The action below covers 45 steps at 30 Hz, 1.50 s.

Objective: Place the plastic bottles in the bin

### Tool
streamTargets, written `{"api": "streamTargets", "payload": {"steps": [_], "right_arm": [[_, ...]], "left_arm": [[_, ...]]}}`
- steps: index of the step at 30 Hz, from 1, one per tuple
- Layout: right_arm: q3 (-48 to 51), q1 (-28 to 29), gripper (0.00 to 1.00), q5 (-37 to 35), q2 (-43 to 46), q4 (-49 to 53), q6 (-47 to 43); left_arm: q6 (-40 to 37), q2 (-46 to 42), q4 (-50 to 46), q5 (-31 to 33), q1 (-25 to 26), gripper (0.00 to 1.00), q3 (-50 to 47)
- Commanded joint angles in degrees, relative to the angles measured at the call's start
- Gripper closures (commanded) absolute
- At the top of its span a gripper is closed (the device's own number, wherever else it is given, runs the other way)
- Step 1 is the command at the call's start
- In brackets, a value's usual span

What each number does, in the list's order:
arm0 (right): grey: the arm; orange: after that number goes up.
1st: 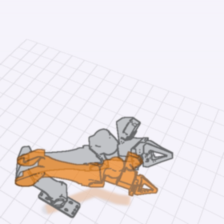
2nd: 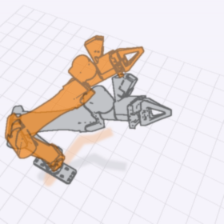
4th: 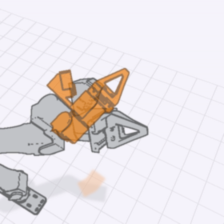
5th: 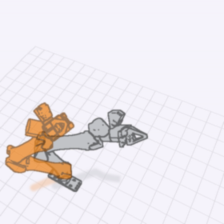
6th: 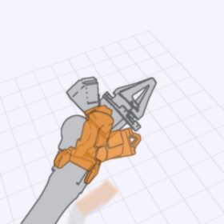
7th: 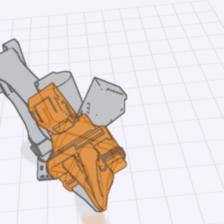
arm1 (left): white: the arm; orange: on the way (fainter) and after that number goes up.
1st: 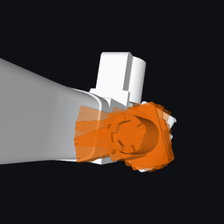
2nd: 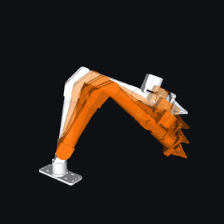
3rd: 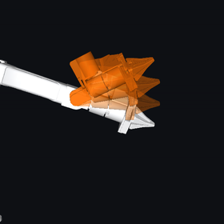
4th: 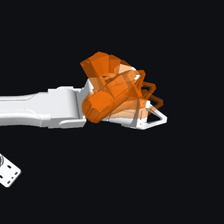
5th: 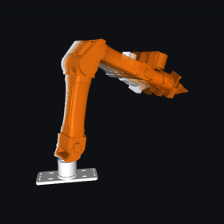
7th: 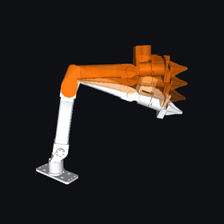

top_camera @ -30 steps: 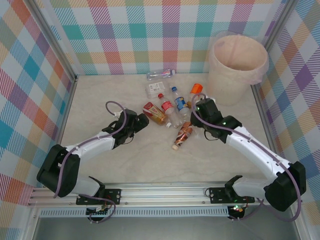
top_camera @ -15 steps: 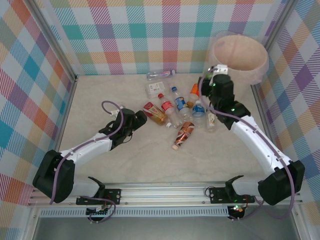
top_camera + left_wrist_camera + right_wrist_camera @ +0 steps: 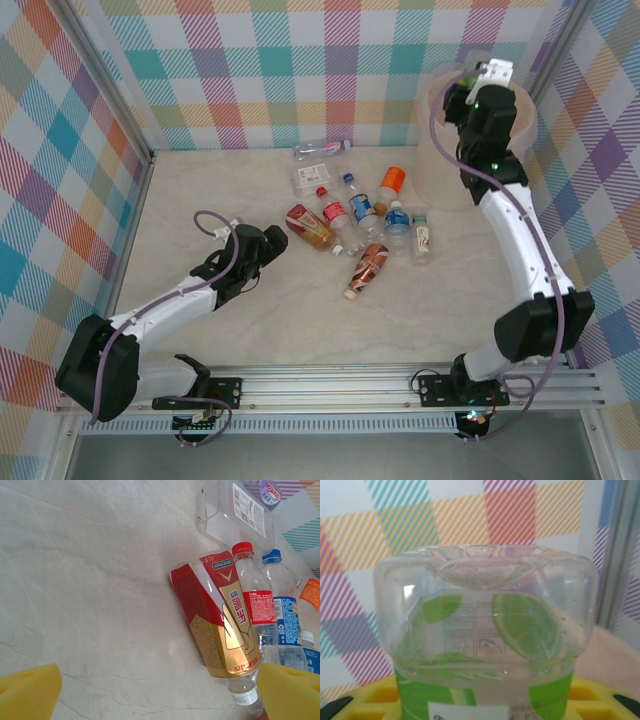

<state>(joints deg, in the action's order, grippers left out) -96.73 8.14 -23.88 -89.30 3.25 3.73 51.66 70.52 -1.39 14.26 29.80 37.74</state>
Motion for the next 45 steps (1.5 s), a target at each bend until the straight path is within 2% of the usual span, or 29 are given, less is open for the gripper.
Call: {"api": "streamTargets", "payload": {"steps": [1, 6, 14, 18, 23, 27, 30, 34, 38, 45], "right_arm": [[-7.73, -3.14, 0.57, -4.31, -5.33, 1.24, -5.42], [-16.59, -6.76, 0.55, -8.55, -13.42, 5.59, -7.79], [-13.14, -9.49, 0.54, -11.16, -16.45, 4.07, -8.91], [-13.06, -11.23, 0.52, -12.15, -18.49, 2.92, -12.30], [-16.02, -12.76, 0.50, -12.30, -22.61, 3.17, -14.42], [-21.78, -13.43, 0.47, -11.81, -27.14, 7.40, -14.45], [-26.26, -13.52, 0.42, -11.73, -30.26, 10.61, -14.17], [-33.70, -13.57, 0.31, -13.21, -34.53, 17.99, -11.61], [-36.98, -13.59, 0.22, -15.61, -36.08, 20.66, -9.90], [-38.19, -13.46, 0.16, -15.58, -34.85, 24.71, -4.69]], "left_arm": [[0.84, -2.15, -0.72, 2.03, -0.67, 0.00, -1.14], [0.97, -2.80, -0.93, 2.99, -0.71, 0.00, -1.68], [0.60, -2.48, -1.20, 3.87, -0.71, 0.00, -1.79], [0.40, -1.18, -1.33, 4.41, -0.71, 0.00, -1.53], [-0.24, 0.95, -1.52, 3.49, -0.71, 0.00, 0.07], [-0.17, 1.57, -1.26, 2.65, -0.71, 0.00, 0.34], [0.01, 1.32, -1.61, 2.44, -0.71, 0.00, 0.23], [0.02, 0.81, -2.11, 2.65, -0.72, 0.00, 0.01], [0.02, 0.72, -2.32, 2.47, -0.69, 0.00, -0.03], [-0.06, 0.82, -2.13, 2.20, -0.71, 0.00, -0.21]]}}
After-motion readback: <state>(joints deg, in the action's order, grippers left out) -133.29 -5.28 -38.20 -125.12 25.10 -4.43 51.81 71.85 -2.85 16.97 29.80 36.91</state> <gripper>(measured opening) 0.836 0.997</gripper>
